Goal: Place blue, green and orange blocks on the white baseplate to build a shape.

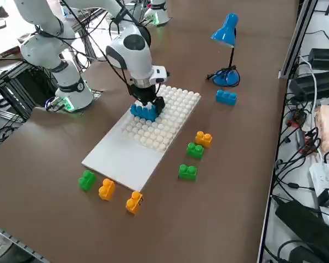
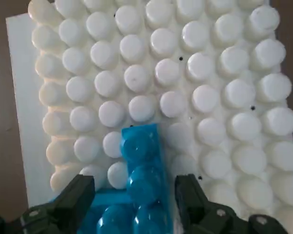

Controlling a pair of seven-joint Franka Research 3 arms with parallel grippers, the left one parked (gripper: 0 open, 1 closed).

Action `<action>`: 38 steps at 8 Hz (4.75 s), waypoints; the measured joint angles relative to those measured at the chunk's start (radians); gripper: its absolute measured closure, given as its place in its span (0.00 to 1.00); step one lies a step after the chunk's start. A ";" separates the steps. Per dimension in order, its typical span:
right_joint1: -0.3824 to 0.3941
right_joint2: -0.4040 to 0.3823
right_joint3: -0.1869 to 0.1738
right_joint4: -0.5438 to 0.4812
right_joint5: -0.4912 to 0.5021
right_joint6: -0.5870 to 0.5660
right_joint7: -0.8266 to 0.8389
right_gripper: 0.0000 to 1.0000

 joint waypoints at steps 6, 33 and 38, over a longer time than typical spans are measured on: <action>0.000 -0.090 0.000 0.052 0.021 -0.140 0.246 0.00; -0.088 0.642 -0.058 1.024 -0.231 -0.297 1.450 0.00; -0.089 0.688 -0.063 1.024 -0.231 -0.264 1.455 0.01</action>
